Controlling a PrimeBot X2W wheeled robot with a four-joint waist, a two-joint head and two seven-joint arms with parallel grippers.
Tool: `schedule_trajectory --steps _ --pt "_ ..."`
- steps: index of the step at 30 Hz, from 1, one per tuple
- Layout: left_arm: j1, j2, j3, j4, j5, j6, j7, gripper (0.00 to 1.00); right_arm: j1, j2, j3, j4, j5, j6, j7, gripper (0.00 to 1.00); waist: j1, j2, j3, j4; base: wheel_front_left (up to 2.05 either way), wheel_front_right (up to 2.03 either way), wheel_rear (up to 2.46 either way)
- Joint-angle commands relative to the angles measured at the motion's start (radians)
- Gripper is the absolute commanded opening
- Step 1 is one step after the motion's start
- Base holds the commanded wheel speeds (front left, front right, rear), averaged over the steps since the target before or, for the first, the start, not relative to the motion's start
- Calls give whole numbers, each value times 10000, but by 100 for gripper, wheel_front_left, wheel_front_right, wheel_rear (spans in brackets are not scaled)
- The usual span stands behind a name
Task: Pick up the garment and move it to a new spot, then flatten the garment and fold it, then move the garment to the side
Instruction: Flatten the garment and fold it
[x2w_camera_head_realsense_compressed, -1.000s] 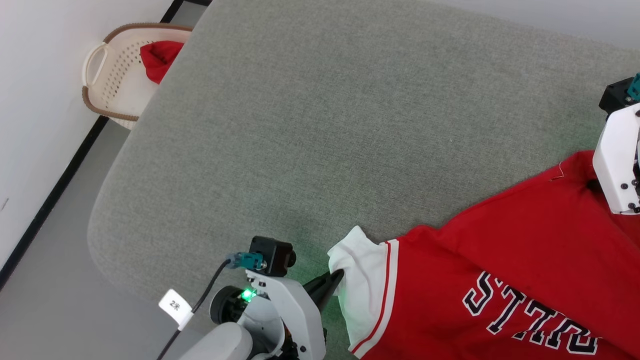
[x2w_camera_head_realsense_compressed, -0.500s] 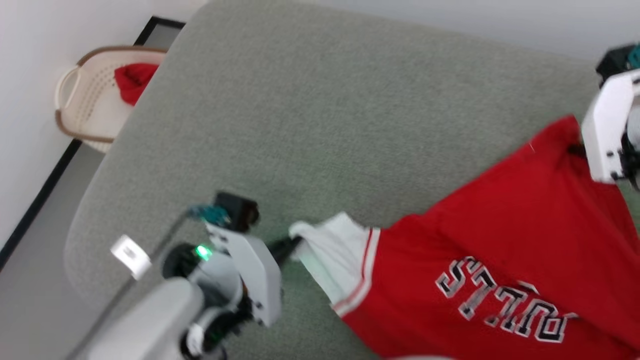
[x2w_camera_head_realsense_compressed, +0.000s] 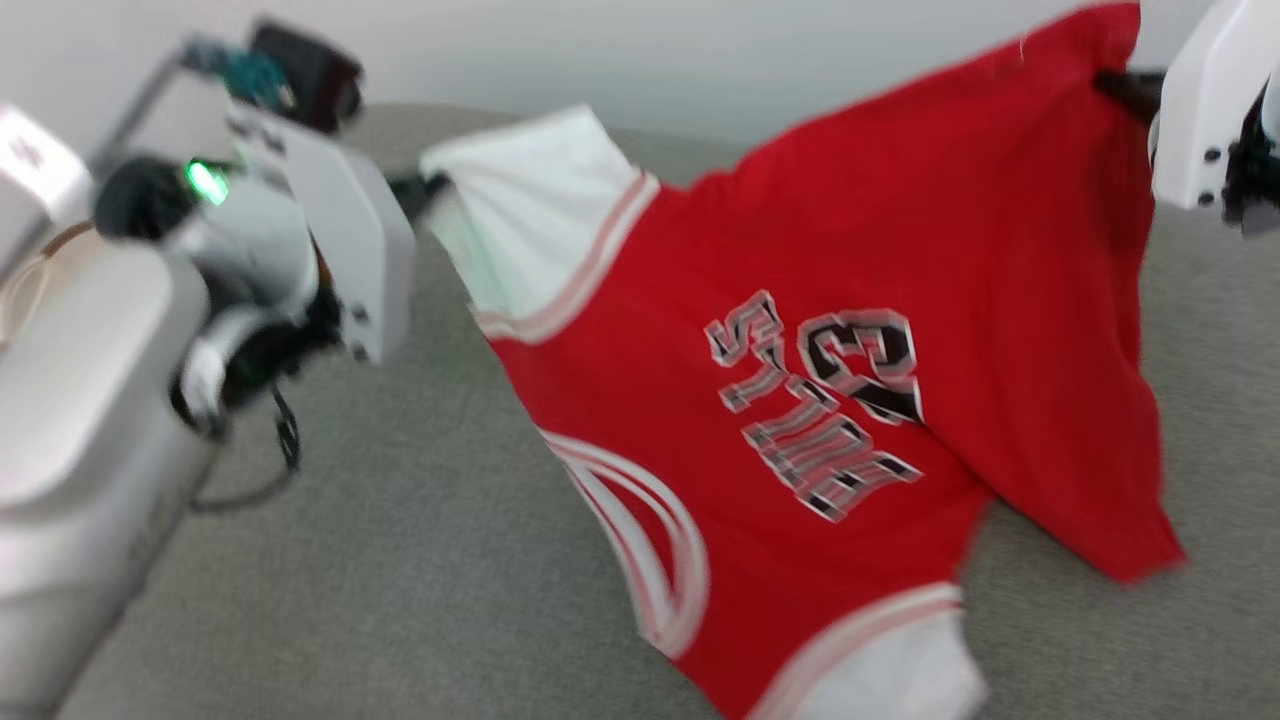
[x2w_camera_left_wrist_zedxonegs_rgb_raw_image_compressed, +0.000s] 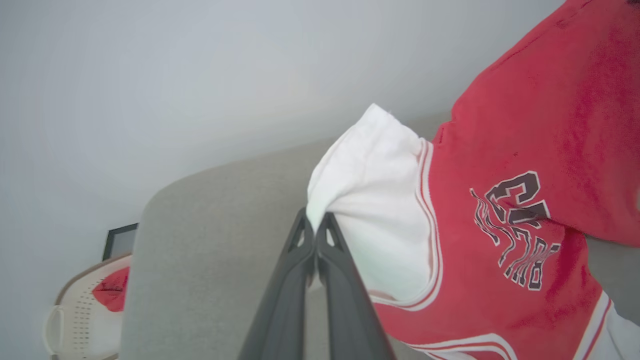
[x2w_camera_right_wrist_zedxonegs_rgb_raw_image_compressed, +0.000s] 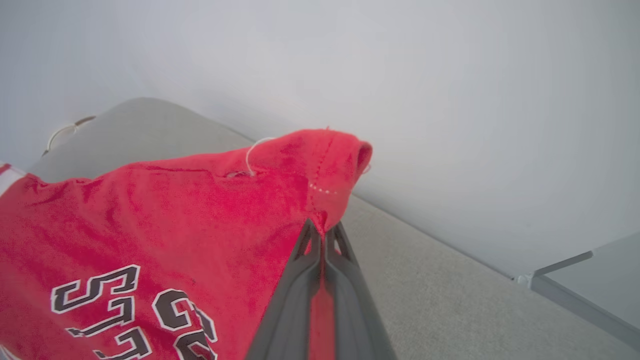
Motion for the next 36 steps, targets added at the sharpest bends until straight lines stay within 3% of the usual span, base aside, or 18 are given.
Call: schedule_trajectory --steps 1,6,12,24,31,36 --pt "-483 -44 -16 370 194 -147 26 0 -250 98 -79 120 -178 -12 -352 0 -1 0 -603 -629 0 0 0" --pt "-2079 -381 -92 1962 648 -600 -61 0 -703 529 -216 515 -452 -10 -1336 0 -1 0 -906 -985 0 0 0" --pt "-3843 -826 -158 3814 1397 -946 -938 0 -1245 917 -373 1095 -861 -10 -2510 0 -1 0 -1161 -1332 0 0 0" --pt "-6549 -2062 -4 7304 2232 -607 -3265 0 -2803 2092 -311 2946 -2254 -12 -4193 0 -1 0 -1385 -1958 0 0 0" --pt "-7557 -2465 76 8670 2261 -829 -4267 0 -3427 2705 -283 3565 -2313 -10 -4518 0 -1 0 -1024 -2313 0 0 0" --pt "-8196 -2572 144 9104 2295 -876 -4799 0 -3937 2731 -223 3656 -2405 -12 -4761 0 -1 0 -322 -2511 0 0 0"
